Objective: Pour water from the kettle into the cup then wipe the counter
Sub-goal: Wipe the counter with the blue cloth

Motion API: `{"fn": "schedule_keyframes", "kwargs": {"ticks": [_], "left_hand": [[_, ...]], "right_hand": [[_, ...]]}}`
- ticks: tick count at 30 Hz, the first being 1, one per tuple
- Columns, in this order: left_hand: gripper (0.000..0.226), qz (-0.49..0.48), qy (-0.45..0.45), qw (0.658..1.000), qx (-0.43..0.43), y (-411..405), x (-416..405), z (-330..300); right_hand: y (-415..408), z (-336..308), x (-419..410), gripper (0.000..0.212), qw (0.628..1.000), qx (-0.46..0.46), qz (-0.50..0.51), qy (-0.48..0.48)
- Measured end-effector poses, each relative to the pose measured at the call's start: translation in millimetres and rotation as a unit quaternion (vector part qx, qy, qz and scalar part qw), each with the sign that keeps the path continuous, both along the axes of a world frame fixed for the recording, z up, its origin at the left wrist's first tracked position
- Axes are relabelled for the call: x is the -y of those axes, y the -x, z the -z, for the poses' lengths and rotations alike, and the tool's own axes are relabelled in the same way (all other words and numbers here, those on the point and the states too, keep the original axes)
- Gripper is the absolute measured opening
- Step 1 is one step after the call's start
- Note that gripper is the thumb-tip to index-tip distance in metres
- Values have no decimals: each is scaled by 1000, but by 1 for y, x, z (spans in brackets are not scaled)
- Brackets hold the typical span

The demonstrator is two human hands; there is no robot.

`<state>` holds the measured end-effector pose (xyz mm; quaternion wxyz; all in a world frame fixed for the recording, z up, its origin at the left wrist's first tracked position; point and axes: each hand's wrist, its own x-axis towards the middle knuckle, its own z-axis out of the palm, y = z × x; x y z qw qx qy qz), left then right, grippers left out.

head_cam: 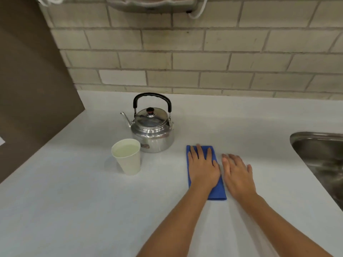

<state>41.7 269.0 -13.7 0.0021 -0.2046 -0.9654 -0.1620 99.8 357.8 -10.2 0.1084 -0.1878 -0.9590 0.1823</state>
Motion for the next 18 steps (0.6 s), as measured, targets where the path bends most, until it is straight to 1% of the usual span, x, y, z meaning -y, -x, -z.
{"fn": "schedule_keyframes", "kwargs": {"ticks": [2,3,6,10,12,15,18], "left_hand": [[52,16,23,1000,13,6,-2,-6],[51,17,20,1000,17,3,3,-5],[52,-3,-21,1000,19,-25,40,5],[52,-40,-52,998,-12,-74,138,15],[52,-72,-47,996,-20,-87,199,18],[53,-128,-21,991,-23,-82,274,16],[53,-192,7,981,-15,-51,296,10]], "right_hand": [[0,-1,6,37,1000,-1,-5,-19],[0,-2,11,38,1000,-12,-4,-14],[2,-6,38,40,998,-43,-12,32],[-1,-7,85,44,997,-13,-57,60],[-2,-8,105,45,994,1,-86,64],[-3,-10,129,45,992,18,-111,63],[-7,-8,143,44,991,22,-122,44]]}}
